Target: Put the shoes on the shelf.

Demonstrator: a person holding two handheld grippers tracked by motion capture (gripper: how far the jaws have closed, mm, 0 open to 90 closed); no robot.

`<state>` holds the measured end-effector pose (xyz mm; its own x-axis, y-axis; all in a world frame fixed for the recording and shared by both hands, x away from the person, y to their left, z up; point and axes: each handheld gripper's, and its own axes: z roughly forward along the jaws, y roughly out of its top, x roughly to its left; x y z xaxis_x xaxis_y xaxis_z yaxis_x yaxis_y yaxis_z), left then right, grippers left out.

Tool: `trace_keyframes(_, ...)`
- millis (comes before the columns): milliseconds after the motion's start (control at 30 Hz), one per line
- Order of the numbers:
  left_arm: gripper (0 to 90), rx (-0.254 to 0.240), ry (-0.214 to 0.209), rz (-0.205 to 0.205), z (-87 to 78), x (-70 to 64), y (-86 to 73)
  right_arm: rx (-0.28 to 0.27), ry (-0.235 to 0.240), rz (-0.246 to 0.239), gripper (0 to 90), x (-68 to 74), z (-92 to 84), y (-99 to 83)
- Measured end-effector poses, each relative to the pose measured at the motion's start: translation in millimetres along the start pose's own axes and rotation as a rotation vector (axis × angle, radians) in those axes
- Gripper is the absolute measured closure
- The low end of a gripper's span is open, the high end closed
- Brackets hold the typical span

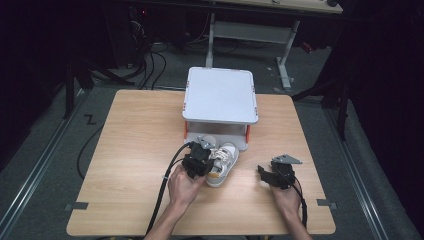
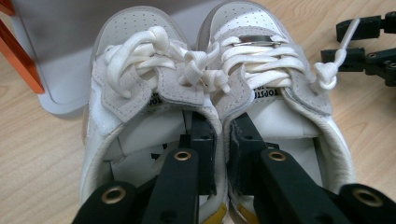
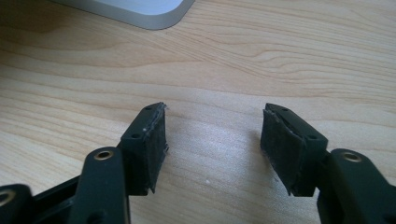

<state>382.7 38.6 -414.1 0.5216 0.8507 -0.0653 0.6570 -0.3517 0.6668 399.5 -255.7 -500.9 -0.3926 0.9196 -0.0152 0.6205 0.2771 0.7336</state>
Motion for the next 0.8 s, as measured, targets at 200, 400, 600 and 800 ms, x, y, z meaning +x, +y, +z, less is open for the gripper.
trace_keyframes(200,82.3,0.001,0.014,0.002,5.0,6.9,6.9,-0.021,0.036,0.004,45.4,-0.9,-9.2,7.6)
trace_keyframes(400,82.3,-0.003,0.024,-0.003,11.6,11.5,14.5,-0.063,0.091,0.003,49.4,-1.3,-20.0,20.0)
trace_keyframes(600,82.3,-0.008,0.043,-0.001,17.9,14.9,21.0,-0.099,0.174,-0.008,57.2,-0.3,-31.9,39.1)
trace_keyframes(800,82.2,-0.018,0.059,-0.009,24.7,18.3,28.0,-0.146,0.234,-0.021,60.0,3.4,-46.0,63.2)
